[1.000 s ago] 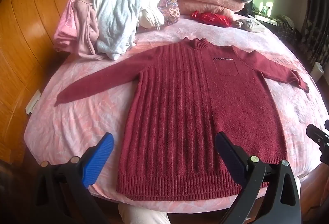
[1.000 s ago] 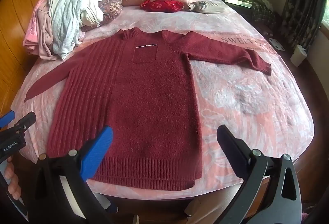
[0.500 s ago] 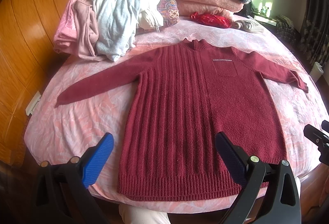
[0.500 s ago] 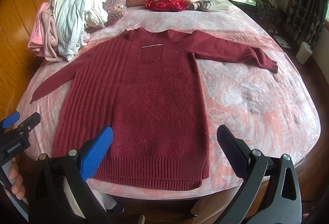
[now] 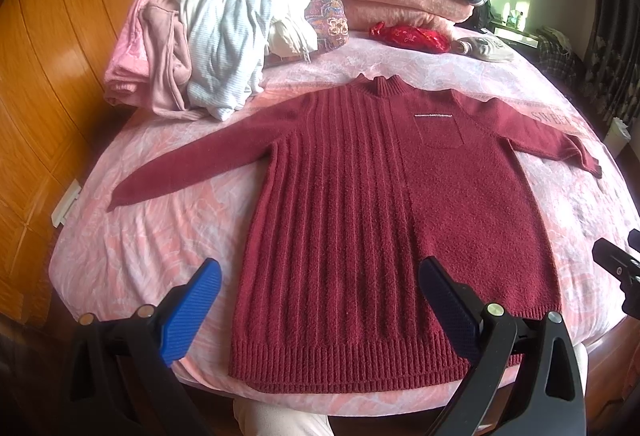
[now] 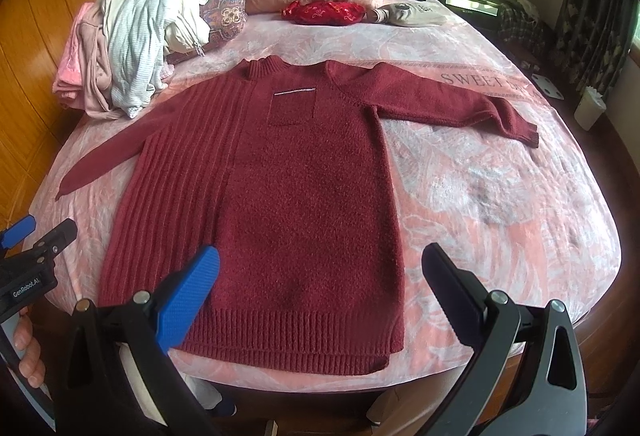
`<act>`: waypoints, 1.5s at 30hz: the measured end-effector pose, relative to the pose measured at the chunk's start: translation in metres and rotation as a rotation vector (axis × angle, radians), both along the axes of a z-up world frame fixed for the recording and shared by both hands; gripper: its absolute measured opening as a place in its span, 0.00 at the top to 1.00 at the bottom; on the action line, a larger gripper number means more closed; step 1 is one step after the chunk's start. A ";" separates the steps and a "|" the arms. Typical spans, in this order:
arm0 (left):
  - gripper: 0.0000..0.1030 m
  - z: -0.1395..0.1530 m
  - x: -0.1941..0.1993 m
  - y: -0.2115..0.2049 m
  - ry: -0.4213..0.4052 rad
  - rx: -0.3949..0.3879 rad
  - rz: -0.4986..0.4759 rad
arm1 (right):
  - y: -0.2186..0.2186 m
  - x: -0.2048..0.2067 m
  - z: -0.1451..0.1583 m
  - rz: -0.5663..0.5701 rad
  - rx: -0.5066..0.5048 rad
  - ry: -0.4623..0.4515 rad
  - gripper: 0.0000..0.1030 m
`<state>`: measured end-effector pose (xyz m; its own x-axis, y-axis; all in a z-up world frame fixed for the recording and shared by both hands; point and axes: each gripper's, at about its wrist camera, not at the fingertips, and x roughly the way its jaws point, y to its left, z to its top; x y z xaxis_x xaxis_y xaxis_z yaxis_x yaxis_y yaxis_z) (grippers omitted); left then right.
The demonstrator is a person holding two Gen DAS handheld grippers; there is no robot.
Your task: Fold small clothes
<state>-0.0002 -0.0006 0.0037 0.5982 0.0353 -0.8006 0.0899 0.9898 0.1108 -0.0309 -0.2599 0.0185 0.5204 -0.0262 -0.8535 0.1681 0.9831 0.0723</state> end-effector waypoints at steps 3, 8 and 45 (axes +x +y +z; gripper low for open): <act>0.03 0.000 0.000 0.000 -0.001 0.001 0.000 | -0.001 0.000 -0.002 0.000 0.003 0.007 0.03; 0.03 0.000 0.000 0.000 0.000 0.001 0.000 | -0.002 0.001 -0.002 -0.005 0.004 0.009 0.03; 0.03 -0.002 0.001 -0.002 0.003 0.006 -0.003 | 0.000 0.009 -0.005 0.001 0.012 0.021 0.03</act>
